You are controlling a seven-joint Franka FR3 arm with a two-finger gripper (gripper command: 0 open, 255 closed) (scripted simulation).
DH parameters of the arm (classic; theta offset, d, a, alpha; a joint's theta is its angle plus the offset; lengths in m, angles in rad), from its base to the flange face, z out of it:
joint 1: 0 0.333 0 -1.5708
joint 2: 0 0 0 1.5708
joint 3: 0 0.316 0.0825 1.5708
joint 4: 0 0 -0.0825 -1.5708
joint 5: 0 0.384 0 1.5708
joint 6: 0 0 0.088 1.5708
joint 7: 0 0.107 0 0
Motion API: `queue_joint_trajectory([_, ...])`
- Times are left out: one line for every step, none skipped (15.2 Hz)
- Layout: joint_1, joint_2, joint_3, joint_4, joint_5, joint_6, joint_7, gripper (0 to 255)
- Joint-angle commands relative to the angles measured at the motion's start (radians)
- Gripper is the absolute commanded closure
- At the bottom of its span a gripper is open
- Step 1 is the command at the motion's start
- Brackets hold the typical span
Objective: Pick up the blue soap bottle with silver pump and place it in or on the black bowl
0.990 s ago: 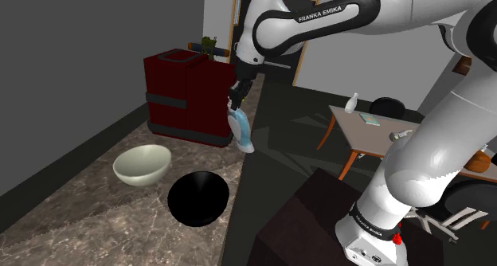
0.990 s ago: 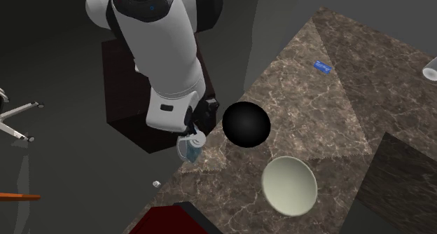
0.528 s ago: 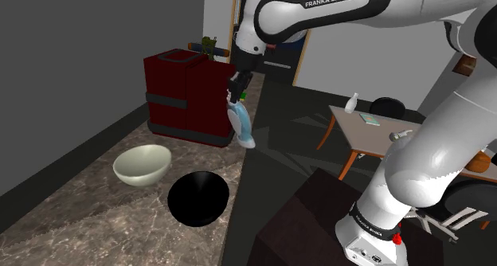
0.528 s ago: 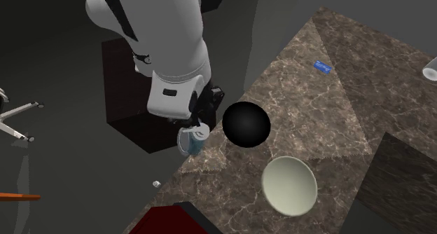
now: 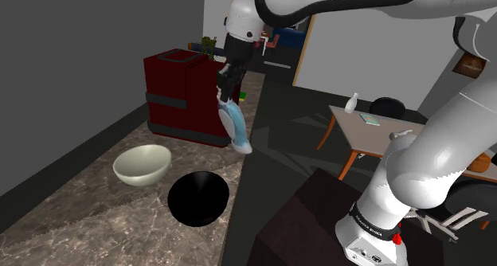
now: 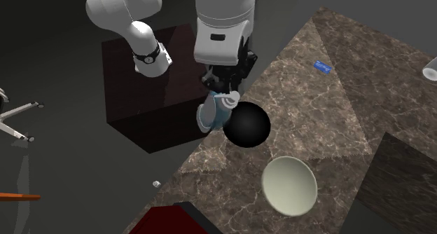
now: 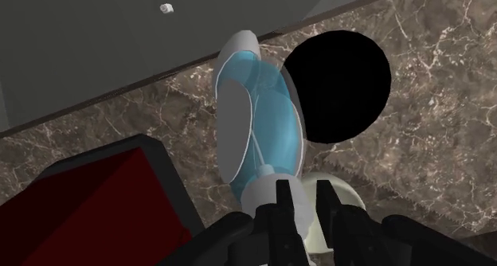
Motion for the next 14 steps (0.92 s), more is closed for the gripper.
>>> queue_joint_trajectory([0.016, 0.002, 0.028, 0.031, -0.001, -0.027, 0.048, 255])
queue_joint_trajectory([0.025, 0.004, 0.042, 0.046, -0.002, -0.041, 0.071, 255])
queue_joint_trajectory([0.033, 0.006, 0.056, 0.063, -0.003, -0.054, 0.094, 255])
queue_joint_trajectory([0.041, 0.01, 0.07, 0.081, -0.005, -0.067, 0.118, 255])
queue_joint_trajectory([0.049, 0.015, 0.084, 0.1, -0.007, -0.081, 0.142, 255])
queue_joint_trajectory([0.057, 0.022, 0.099, 0.12, -0.01, -0.095, 0.166, 255])
queue_joint_trajectory([0.069, 0.032, 0.12, 0.151, -0.014, -0.114, 0.201, 255])
queue_joint_trajectory([0.069, 0.031, 0.12, 0.136, -0.014, -0.101, 0.201, 255])
queue_joint_trajectory([0.069, 0.03, 0.12, 0.122, -0.013, -0.087, 0.2, 255])
queue_joint_trajectory([0.07, 0.03, 0.121, 0.108, -0.013, -0.074, 0.2, 255])
queue_joint_trajectory([0.07, 0.03, 0.121, 0.094, -0.013, -0.06, 0.201, 255])
queue_joint_trajectory([0.07, 0.03, 0.122, 0.081, -0.012, -0.047, 0.201, 255])
queue_joint_trajectory([0.071, 0.03, 0.122, 0.068, -0.012, -0.034, 0.201, 255])
queue_joint_trajectory([0.071, 0.03, 0.123, 0.054, -0.012, -0.02, 0.201, 255])
